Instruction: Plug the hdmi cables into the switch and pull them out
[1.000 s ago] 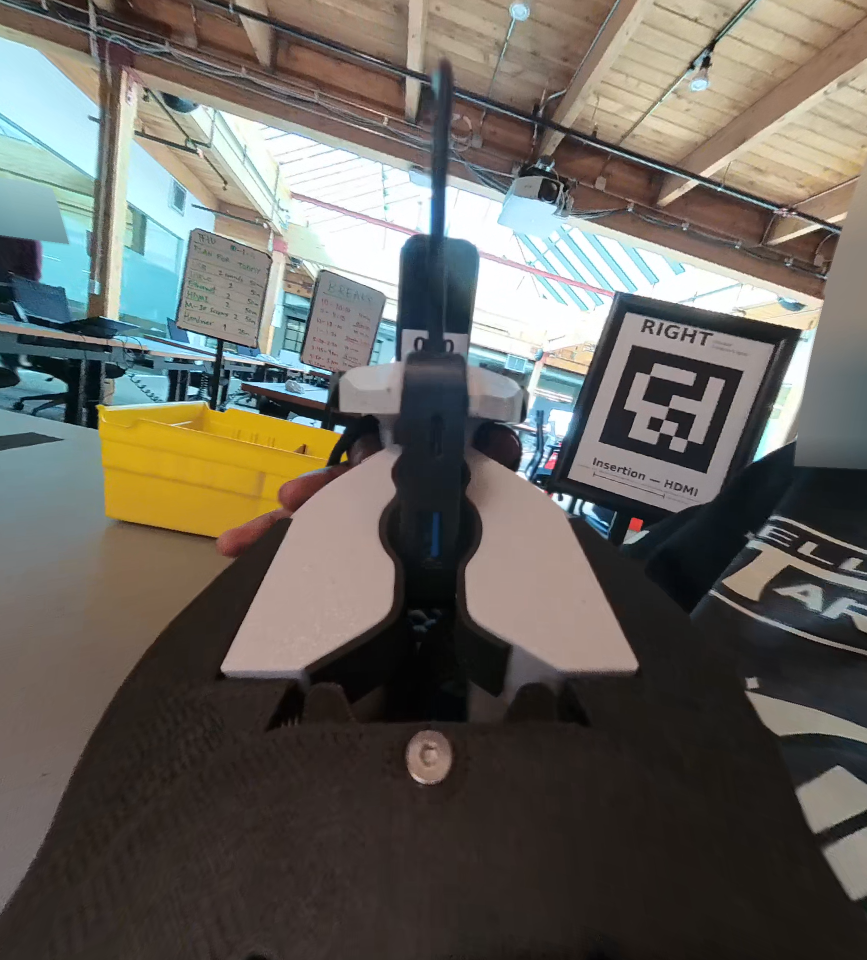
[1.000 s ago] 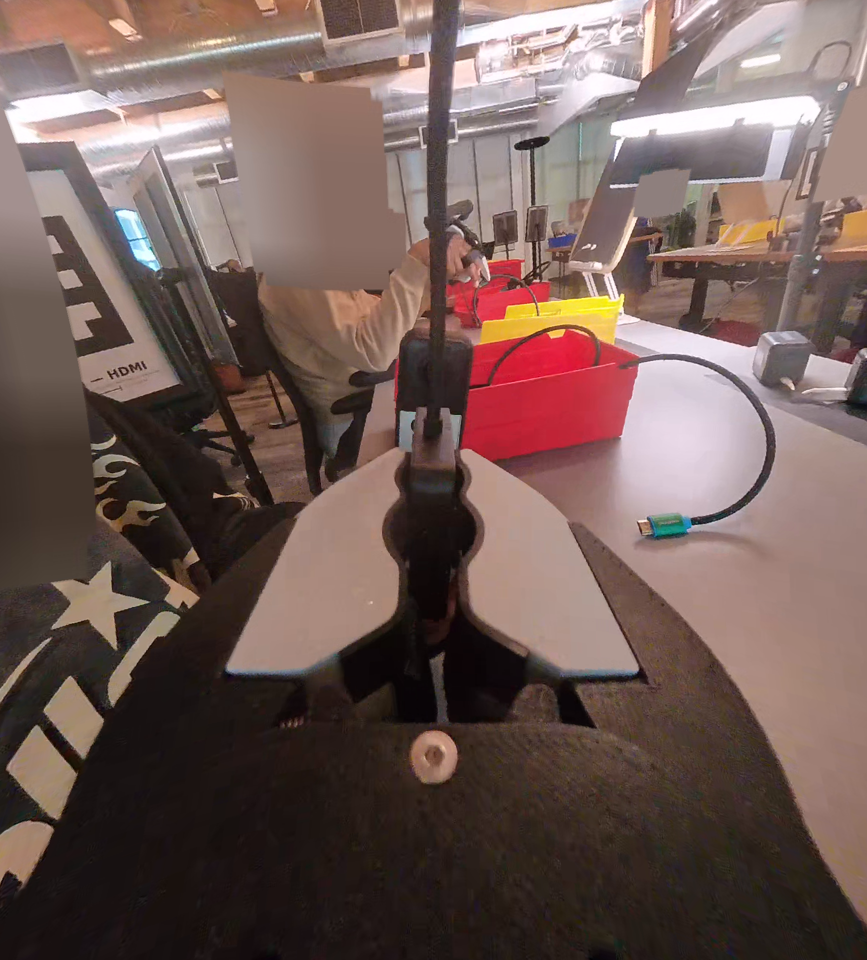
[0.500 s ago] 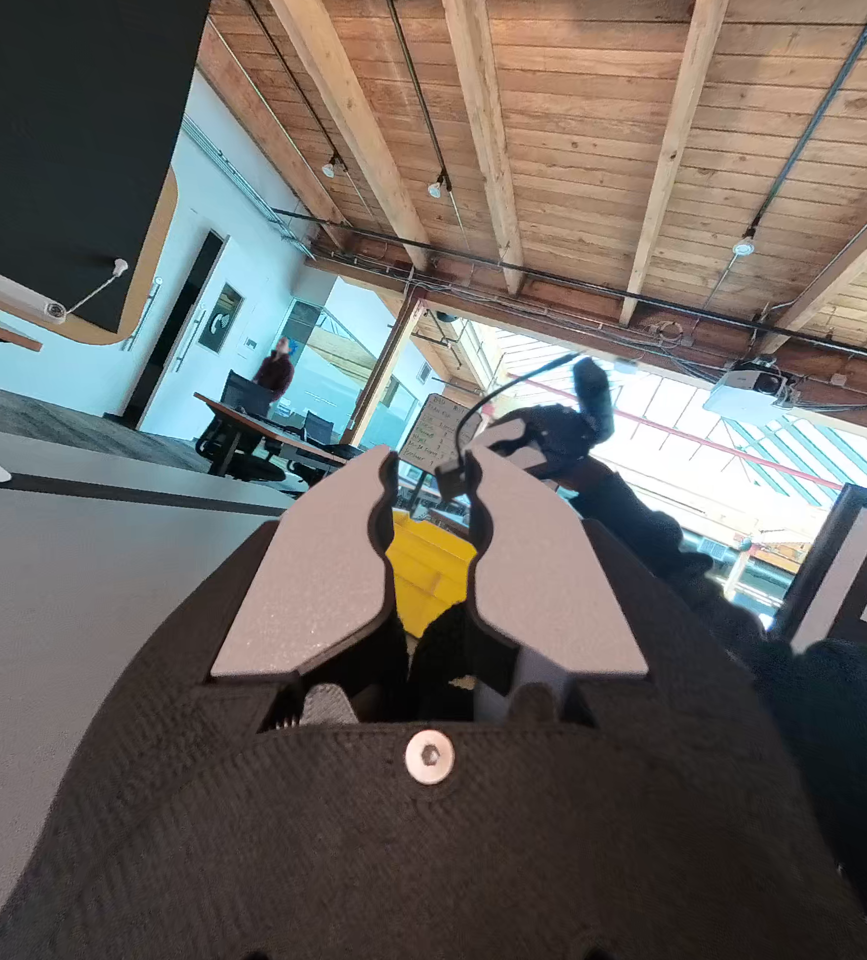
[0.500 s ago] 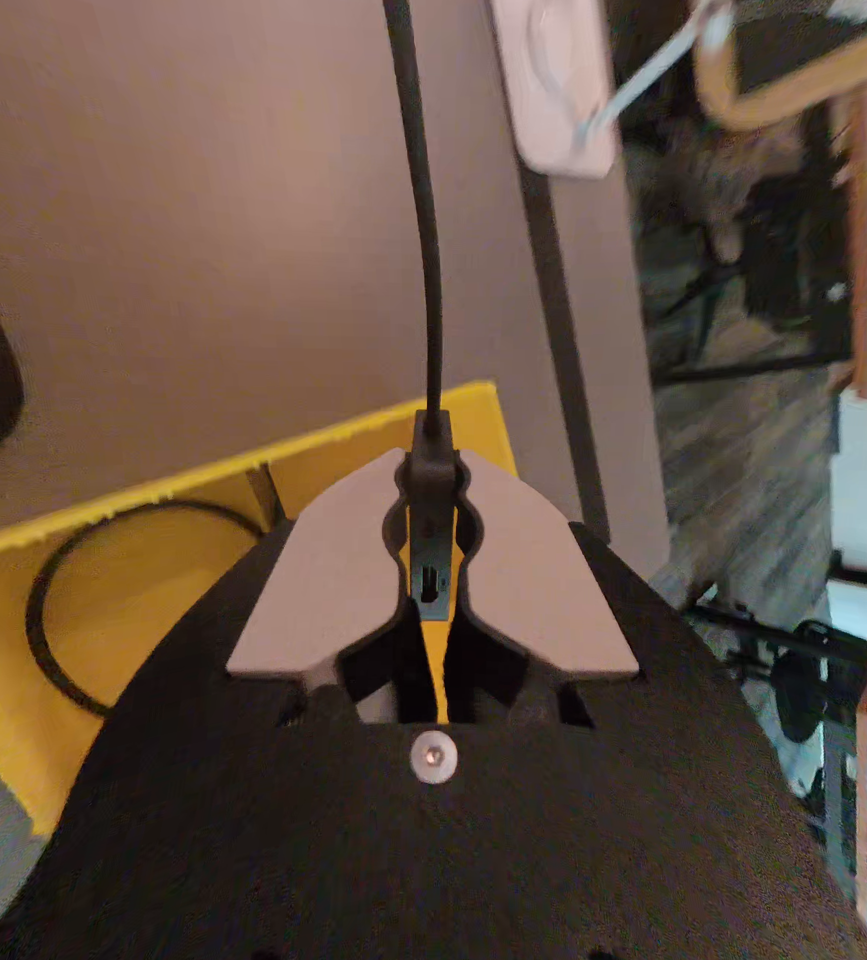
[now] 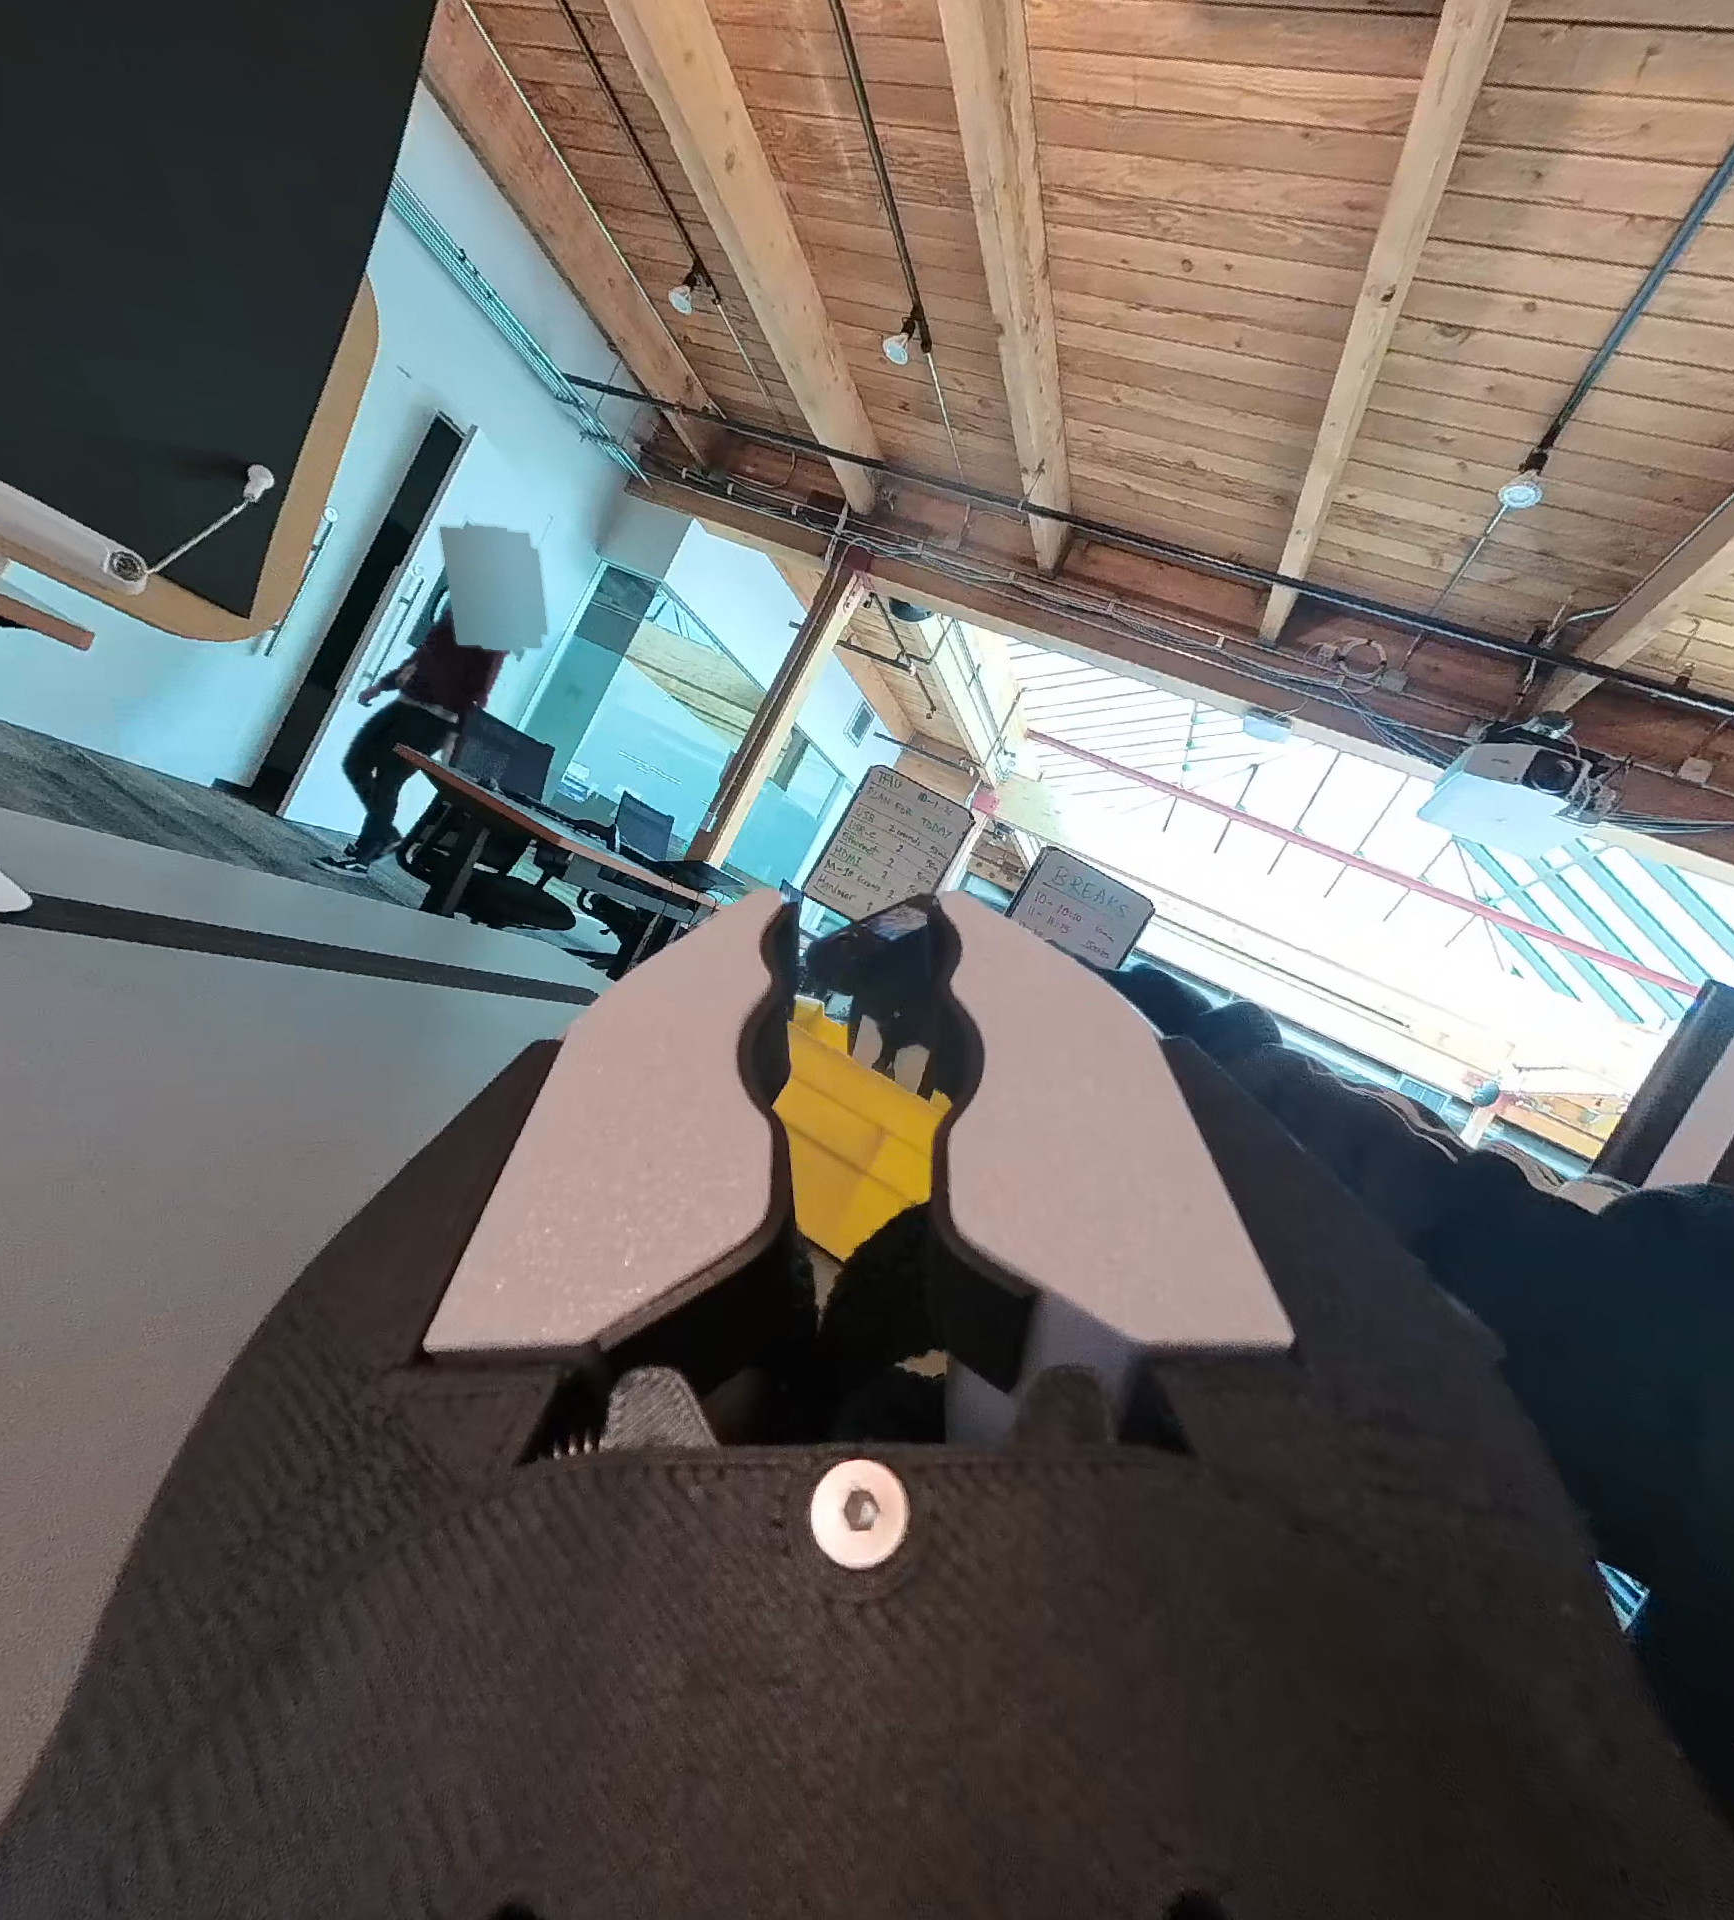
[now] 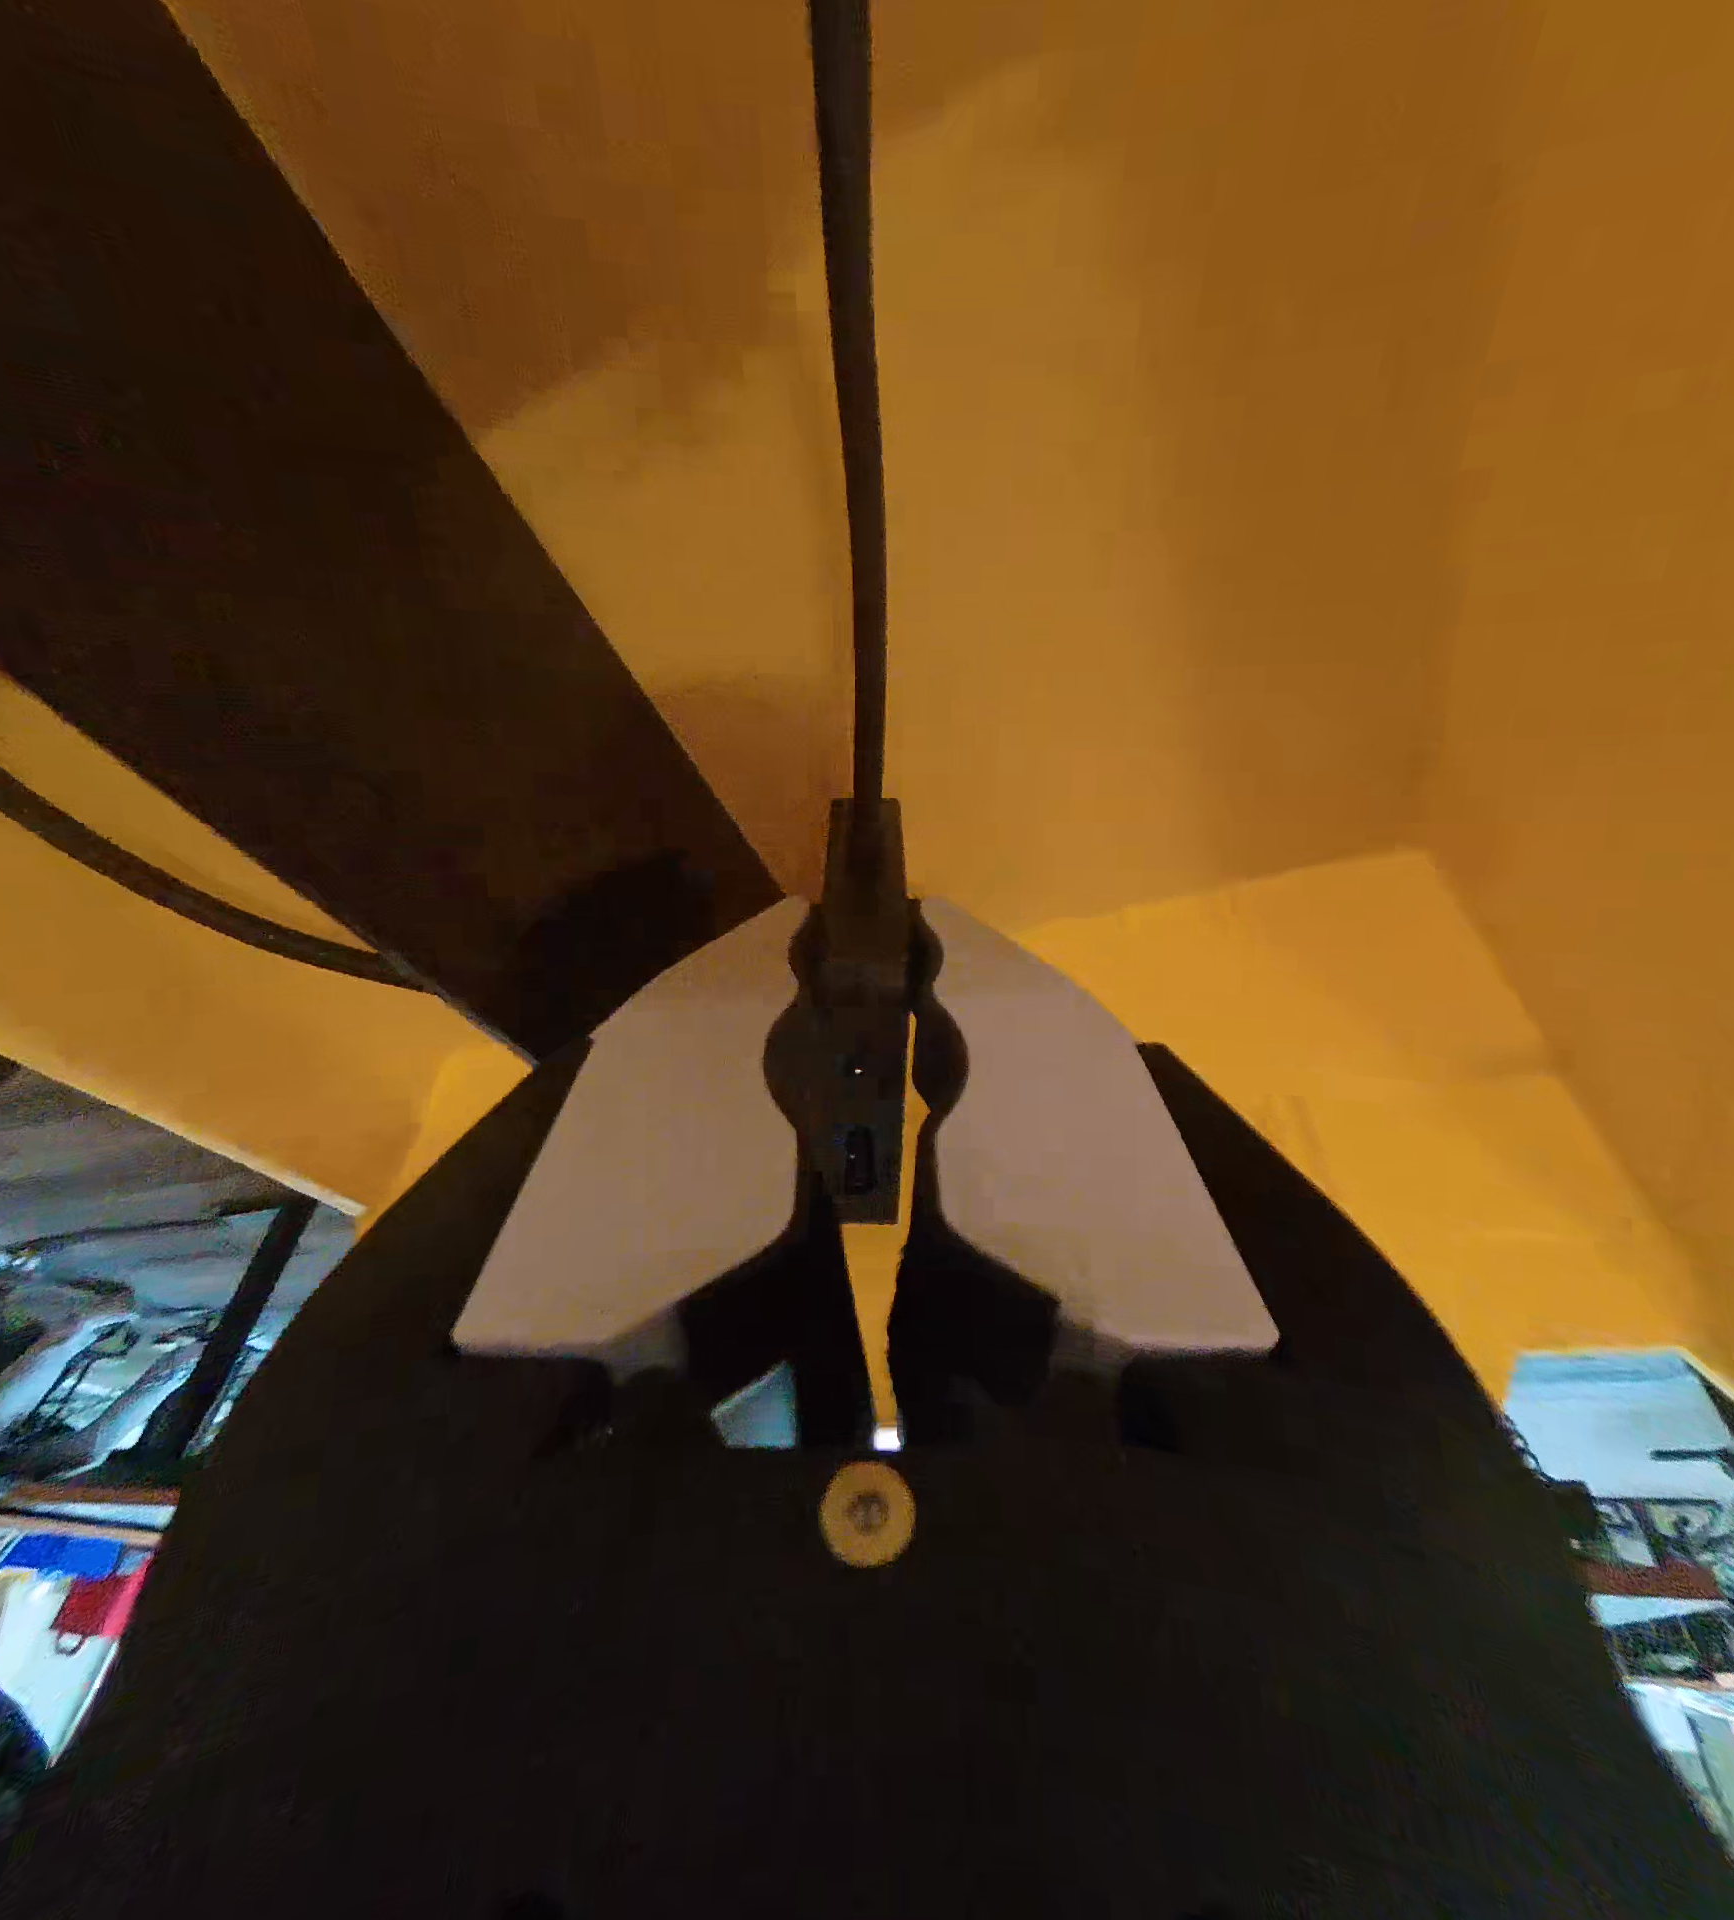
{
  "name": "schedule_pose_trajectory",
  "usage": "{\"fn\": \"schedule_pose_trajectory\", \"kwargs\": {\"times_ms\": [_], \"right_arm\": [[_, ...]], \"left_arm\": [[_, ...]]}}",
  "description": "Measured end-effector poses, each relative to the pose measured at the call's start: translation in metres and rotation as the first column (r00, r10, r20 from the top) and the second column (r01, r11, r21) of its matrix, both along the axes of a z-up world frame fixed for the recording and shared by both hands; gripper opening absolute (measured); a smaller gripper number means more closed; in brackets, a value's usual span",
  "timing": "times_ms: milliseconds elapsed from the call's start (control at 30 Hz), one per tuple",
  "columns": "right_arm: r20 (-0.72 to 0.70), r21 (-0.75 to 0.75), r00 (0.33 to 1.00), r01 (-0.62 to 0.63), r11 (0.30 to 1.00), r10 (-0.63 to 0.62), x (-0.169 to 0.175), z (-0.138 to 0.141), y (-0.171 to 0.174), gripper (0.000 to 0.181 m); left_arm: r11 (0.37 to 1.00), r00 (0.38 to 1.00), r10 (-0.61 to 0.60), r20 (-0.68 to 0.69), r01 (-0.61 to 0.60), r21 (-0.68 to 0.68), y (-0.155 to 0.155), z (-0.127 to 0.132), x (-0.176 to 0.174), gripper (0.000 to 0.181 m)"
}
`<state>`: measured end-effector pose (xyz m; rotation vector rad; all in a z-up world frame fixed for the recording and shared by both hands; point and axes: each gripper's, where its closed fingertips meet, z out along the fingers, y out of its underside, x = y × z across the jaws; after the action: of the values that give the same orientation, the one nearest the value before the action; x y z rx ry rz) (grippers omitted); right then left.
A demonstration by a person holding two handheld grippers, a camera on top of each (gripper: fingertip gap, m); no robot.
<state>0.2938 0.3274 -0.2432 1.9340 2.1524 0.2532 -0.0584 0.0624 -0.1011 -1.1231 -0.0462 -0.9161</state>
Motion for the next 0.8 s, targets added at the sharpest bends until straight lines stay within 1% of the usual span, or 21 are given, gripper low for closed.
{"fn": "schedule_pose_trajectory", "kwargs": {"times_ms": [33,100,133,233,300,333,367,400,467,500,533,567,667,700,800], "right_arm": [[0.005,-0.039,1.000,0.020,0.999,-0.020,-0.001,-0.006,-0.003,0.015],[0.000,-0.057,0.999,0.041,0.998,-0.041,-0.004,-0.008,-0.001,0.015],[-0.043,-0.052,0.998,0.046,0.998,-0.048,-0.010,-0.009,0.001,0.015],[-0.173,-0.012,0.983,0.056,0.998,-0.057,-0.027,-0.005,0.005,0.028],[-0.280,0.063,0.960,0.034,0.997,-0.015,-0.038,0.005,0.010,0.040],[-0.355,0.117,0.935,0.029,0.993,0.014,-0.046,0.013,0.013,0.044],[-0.449,0.173,0.892,0.039,0.984,0.043,-0.057,0.024,0.017,0.048],[-0.551,0.217,0.832,0.060,0.974,0.071,-0.070,0.038,0.018,0.049],[-0.729,0.246,0.672,0.083,0.966,0.128,-0.096,0.066,0.010,0.047],[-0.787,0.248,0.600,0.091,0.965,0.145,-0.106,0.075,0.005,0.043],[-0.813,0.235,0.565,0.092,0.968,0.143,-0.111,0.078,0.001,0.043],[-0.808,0.207,0.578,0.090,0.974,0.118,-0.111,0.073,-0.002,0.045],[-0.691,0.175,0.719,0.071,0.982,0.071,-0.103,0.040,0.000,0.047],[-0.674,0.167,0.735,0.061,0.984,0.069,-0.106,0.032,0.000,0.046],[-0.700,0.153,0.711,0.061,0.986,0.065,-0.127,0.017,0.002,0.039]], "left_arm": [[1.000,1.000,0.001,-0.002,-0.001,-0.001,0.000,0.000,0.000,0.022],[1.000,1.000,0.000,-0.002,0.000,-0.003,0.000,-0.001,0.000,0.022],[1.000,1.000,-0.001,-0.001,0.001,-0.004,0.000,-0.001,0.000,0.022],[1.000,1.000,-0.001,0.001,0.001,-0.004,0.000,-0.001,-0.001,0.022],[1.000,1.000,-0.002,0.001,0.002,-0.004,0.000,-0.001,0.000,0.022],[1.000,1.000,-0.003,0.000,0.003,-0.004,0.000,-0.001,0.000,0.022],[1.000,1.000,-0.002,-0.002,0.002,-0.004,0.000,-0.001,0.000,0.022],[1.000,1.000,-0.001,-0.005,0.001,-0.003,0.000,-0.001,0.000,0.022],[1.000,1.000,0.004,-0.011,-0.004,-0.004,0.001,-0.001,0.001,0.022],[1.000,1.000,0.005,-0.014,-0.005,-0.004,0.001,-0.001,0.001,0.022],[1.000,1.000,0.005,-0.016,-0.005,-0.005,0.001,-0.001,0.001,0.022],[1.000,1.000,0.006,-0.018,-0.006,-0.005,0.001,-0.002,0.001,0.022],[1.000,1.000,0.013,-0.021,-0.013,-0.006,0.001,-0.002,0.000,0.022],[1.000,1.000,0.013,-0.019,-0.013,-0.008,0.001,-0.002,0.000,0.022],[1.000,1.000,0.001,-0.004,-0.001,-0.024,0.003,-0.004,-0.001,0.022]]}}
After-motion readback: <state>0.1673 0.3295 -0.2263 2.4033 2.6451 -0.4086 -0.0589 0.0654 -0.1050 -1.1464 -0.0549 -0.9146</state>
